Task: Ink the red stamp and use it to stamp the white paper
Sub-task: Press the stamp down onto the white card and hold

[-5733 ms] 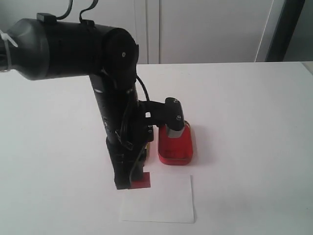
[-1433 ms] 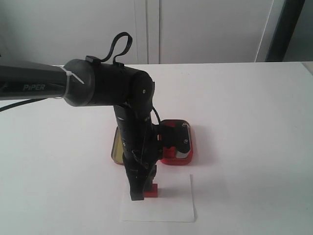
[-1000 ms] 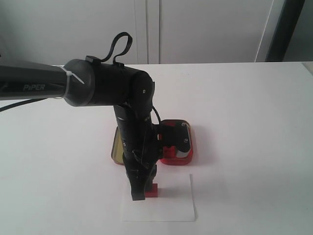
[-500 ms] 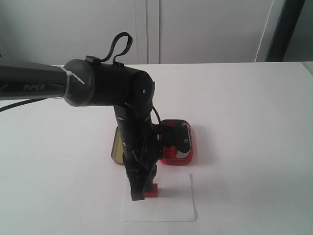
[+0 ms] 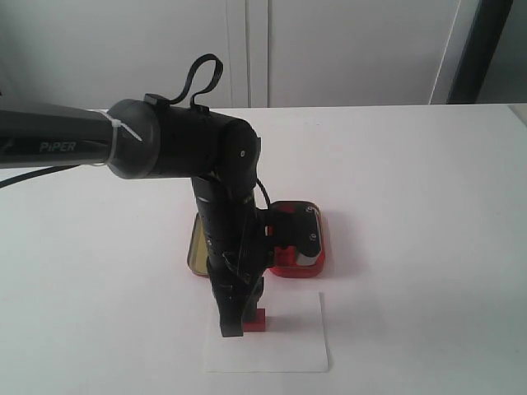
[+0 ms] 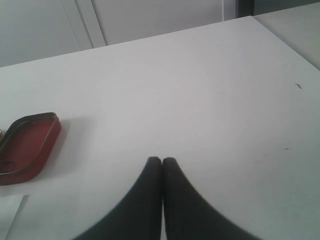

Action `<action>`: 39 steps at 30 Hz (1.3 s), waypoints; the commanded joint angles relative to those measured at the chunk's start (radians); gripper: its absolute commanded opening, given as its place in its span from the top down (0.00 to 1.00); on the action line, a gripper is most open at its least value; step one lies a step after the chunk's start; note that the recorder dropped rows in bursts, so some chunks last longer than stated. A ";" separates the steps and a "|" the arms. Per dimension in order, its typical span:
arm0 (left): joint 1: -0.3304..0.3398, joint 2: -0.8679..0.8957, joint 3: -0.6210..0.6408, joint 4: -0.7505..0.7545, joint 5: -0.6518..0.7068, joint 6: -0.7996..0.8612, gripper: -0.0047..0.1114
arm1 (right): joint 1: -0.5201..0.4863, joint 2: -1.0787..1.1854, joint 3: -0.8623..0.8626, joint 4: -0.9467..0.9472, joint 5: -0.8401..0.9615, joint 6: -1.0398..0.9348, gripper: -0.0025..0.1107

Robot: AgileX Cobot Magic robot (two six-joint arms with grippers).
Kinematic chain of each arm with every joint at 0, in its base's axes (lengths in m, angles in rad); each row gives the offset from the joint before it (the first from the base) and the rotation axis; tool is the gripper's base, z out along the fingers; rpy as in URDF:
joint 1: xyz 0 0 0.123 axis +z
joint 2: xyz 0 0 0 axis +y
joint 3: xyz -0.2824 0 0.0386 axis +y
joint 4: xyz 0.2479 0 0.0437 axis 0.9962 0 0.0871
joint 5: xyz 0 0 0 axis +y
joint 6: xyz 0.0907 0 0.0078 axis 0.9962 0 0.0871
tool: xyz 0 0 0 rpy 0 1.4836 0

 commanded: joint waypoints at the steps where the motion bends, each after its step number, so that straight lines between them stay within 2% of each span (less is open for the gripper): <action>1: -0.005 0.077 0.039 0.017 0.015 0.000 0.96 | 0.004 -0.005 0.001 -0.007 -0.011 0.003 0.98; 24: -0.005 0.104 0.039 0.025 0.029 0.000 0.96 | 0.004 -0.005 0.001 -0.007 -0.011 0.003 0.98; 39: -0.005 0.027 0.038 0.047 0.034 -0.001 0.96 | 0.004 -0.005 0.001 -0.007 -0.011 0.003 0.98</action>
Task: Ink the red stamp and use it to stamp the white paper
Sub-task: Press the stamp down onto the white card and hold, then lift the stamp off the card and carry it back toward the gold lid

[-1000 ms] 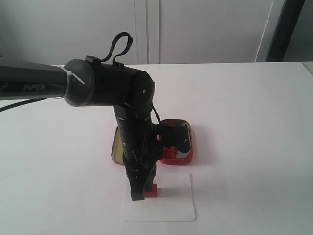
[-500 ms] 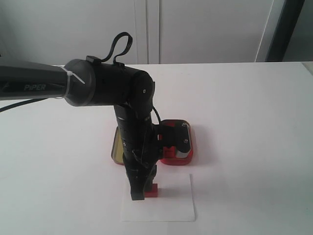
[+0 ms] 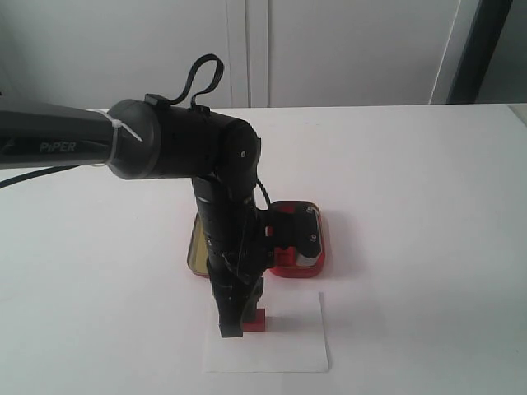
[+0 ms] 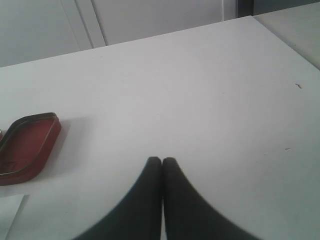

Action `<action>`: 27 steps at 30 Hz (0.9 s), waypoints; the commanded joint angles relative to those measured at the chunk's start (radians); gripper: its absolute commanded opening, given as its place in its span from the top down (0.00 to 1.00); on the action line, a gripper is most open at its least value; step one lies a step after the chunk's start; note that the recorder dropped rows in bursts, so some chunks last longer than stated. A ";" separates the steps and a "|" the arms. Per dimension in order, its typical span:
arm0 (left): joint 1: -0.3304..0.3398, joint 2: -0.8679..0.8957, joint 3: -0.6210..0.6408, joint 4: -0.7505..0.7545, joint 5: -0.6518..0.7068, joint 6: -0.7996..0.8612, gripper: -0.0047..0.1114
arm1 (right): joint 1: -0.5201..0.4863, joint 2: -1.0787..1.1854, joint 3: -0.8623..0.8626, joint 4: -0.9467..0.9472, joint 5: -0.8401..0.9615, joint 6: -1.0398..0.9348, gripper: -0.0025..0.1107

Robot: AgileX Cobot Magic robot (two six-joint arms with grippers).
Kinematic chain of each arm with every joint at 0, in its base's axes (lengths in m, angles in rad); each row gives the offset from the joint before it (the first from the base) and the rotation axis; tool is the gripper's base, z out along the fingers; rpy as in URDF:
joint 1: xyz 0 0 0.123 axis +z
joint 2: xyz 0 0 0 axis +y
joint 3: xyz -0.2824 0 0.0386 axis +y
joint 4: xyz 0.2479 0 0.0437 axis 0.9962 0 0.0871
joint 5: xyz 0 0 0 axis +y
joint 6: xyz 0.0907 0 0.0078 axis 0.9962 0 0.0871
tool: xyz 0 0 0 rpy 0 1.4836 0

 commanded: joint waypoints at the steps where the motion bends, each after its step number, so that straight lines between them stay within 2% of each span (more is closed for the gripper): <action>1: -0.005 0.030 0.040 0.039 0.032 -0.001 0.96 | 0.004 -0.005 0.001 -0.007 -0.011 0.001 0.98; 15: -0.005 -0.025 -0.050 0.051 0.095 0.000 0.96 | 0.004 -0.005 0.001 -0.007 -0.011 0.001 0.98; 27: -0.005 -0.025 -0.063 0.053 0.096 0.000 0.96 | 0.004 -0.005 0.001 -0.007 -0.011 0.001 0.98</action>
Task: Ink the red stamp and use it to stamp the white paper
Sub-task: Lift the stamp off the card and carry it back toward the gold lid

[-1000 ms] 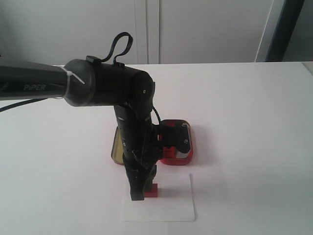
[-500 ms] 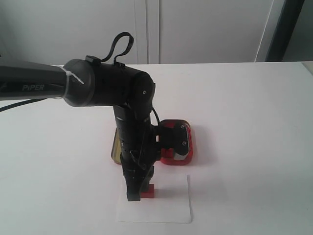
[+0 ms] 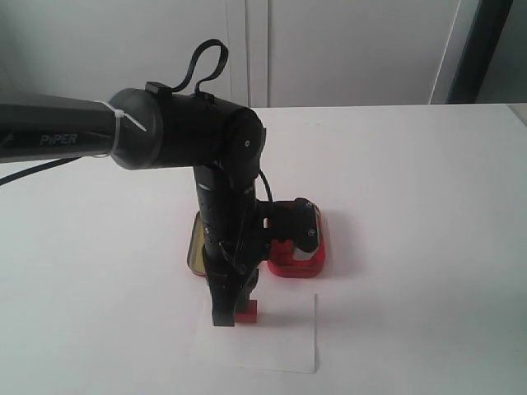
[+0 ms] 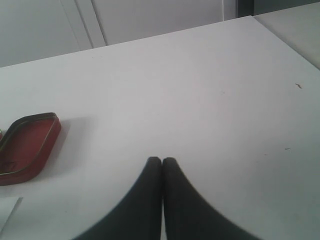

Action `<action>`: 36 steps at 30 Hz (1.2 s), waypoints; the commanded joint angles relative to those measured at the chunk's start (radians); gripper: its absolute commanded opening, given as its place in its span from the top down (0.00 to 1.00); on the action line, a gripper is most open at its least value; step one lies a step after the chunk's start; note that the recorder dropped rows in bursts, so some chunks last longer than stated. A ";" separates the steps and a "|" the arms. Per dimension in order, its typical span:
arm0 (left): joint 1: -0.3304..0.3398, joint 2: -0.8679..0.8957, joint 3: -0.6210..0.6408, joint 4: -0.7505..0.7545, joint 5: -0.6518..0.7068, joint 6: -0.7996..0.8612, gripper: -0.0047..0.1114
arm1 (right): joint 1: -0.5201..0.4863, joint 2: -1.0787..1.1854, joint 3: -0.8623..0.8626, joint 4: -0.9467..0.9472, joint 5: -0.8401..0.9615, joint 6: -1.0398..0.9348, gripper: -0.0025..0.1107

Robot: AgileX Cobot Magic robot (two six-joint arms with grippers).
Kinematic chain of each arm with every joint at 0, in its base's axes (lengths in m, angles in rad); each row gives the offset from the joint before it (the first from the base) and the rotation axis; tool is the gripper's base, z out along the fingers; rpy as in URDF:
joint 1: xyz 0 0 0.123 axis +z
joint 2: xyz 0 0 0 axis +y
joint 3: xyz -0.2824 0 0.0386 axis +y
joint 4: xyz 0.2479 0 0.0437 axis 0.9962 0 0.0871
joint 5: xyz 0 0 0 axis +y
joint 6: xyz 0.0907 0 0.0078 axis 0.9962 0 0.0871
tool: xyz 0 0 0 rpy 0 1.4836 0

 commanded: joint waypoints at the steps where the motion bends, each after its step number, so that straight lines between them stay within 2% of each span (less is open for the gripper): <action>1: -0.003 -0.003 -0.005 -0.005 0.025 0.000 0.96 | 0.004 -0.005 0.001 -0.007 -0.011 0.001 0.98; 28: -0.003 -0.109 -0.052 0.012 0.047 -0.012 0.96 | 0.004 -0.005 0.001 -0.007 -0.011 0.001 0.98; 36: -0.003 -0.154 -0.052 0.078 0.047 -0.079 0.96 | 0.004 -0.005 0.001 -0.007 -0.011 0.012 0.98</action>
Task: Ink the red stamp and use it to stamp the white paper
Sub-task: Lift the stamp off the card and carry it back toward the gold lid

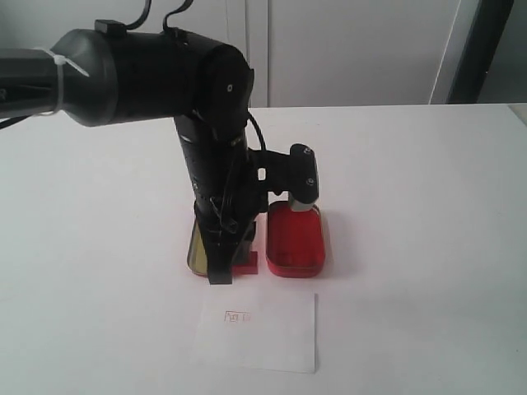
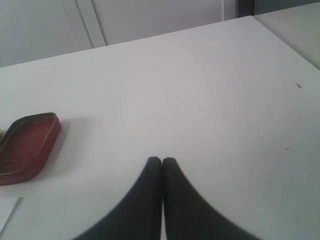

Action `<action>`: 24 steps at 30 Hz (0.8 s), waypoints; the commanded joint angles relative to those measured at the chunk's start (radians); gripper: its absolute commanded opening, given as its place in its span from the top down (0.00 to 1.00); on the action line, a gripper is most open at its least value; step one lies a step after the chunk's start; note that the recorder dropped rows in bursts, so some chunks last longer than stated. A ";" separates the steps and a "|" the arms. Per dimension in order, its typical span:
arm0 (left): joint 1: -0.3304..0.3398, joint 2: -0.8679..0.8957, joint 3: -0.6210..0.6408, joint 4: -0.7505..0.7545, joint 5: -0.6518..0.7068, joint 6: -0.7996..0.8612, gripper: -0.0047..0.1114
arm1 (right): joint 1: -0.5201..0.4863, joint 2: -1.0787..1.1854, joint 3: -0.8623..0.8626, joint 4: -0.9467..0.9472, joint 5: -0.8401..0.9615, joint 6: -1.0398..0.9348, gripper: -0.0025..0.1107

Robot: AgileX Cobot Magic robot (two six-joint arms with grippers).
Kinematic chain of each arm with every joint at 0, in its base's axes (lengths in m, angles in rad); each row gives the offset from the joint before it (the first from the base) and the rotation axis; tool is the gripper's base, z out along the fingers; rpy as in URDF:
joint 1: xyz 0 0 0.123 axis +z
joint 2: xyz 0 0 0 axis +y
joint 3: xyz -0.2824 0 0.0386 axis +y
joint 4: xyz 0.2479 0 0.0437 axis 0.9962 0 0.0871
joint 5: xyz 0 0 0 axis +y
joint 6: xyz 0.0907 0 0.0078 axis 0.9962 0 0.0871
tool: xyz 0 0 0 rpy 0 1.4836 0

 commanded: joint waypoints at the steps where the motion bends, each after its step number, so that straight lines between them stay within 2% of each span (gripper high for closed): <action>1: -0.003 -0.045 -0.006 0.003 0.024 -0.017 0.96 | 0.004 -0.005 0.001 -0.007 -0.011 0.023 0.98; 16: -0.003 -0.081 -0.006 0.064 0.032 -0.263 0.96 | 0.004 -0.005 0.001 -0.007 -0.011 0.025 0.98; 20: 0.000 -0.095 -0.006 0.122 0.032 -0.451 0.96 | 0.004 -0.005 0.001 -0.007 -0.011 0.025 0.98; 24: 0.016 -0.097 -0.006 0.123 0.034 -0.552 0.96 | 0.004 -0.005 0.001 -0.007 -0.011 0.025 0.98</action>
